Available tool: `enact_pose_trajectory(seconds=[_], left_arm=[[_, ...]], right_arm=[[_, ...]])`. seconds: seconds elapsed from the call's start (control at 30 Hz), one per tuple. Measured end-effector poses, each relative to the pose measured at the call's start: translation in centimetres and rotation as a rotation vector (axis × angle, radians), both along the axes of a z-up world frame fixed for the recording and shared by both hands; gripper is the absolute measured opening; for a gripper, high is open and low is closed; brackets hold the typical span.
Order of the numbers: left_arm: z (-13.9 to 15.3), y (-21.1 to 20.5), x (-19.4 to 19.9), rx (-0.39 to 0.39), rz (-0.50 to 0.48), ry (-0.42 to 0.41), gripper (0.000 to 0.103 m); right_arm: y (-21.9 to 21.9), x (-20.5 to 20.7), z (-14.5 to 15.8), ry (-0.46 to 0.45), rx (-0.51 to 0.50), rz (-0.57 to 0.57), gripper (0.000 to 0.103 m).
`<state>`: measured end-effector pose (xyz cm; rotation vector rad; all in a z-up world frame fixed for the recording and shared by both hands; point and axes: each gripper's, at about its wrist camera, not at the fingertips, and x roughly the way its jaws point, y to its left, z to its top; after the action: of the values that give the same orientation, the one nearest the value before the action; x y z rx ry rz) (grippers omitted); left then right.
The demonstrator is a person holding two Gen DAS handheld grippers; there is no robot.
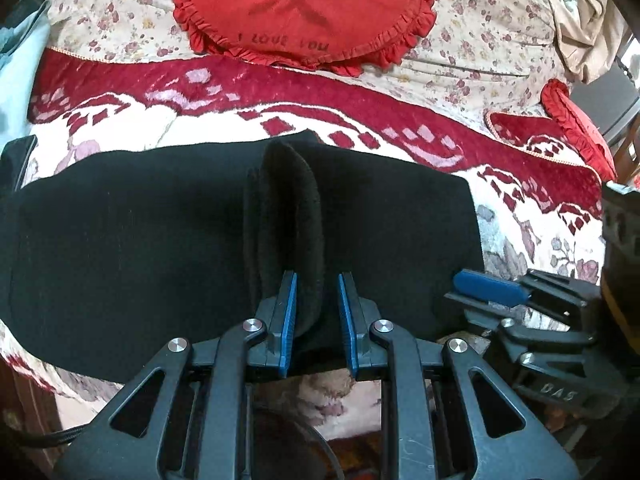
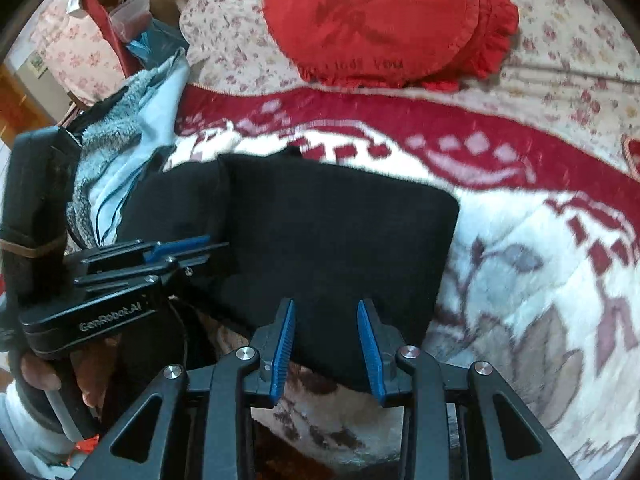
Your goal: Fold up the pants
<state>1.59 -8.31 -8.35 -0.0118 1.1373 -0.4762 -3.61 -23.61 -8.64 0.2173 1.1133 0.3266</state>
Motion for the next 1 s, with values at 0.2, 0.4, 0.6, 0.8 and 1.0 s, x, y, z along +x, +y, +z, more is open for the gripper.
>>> enact_pose_trajectory(seconds=[0.2, 0.4, 0.6, 0.8, 1.0], left_arm=[[0.5, 1.3, -0.2, -0.045, 0.014, 0.016, 0.018], [3.5, 5.6, -1.0, -0.124, 0.090, -0.015, 0.040], [6.3, 12.4, -1.0, -0.208, 0.226, -0.052, 0.051], [5.7, 17.6, -1.1, -0.193, 0.345, -0.043, 0.051], [2.4, 20.4, -1.6, -0.180, 0.458, 0.018, 0.051]], right_arm=[[0.4, 0.1, 0.9, -0.001, -0.004, 0.008, 0.031], [2.6, 1.8, 3.7, -0.072, 0.019, 0.060, 0.031], [7.3, 5.1, 4.3, -0.080, 0.027, 0.144, 0.031], [13.1, 7.4, 4.1, -0.081, 0.055, 0.265, 0.042], [17.3, 9.3, 3.2, -0.074, 0.033, 0.345, 0.042]])
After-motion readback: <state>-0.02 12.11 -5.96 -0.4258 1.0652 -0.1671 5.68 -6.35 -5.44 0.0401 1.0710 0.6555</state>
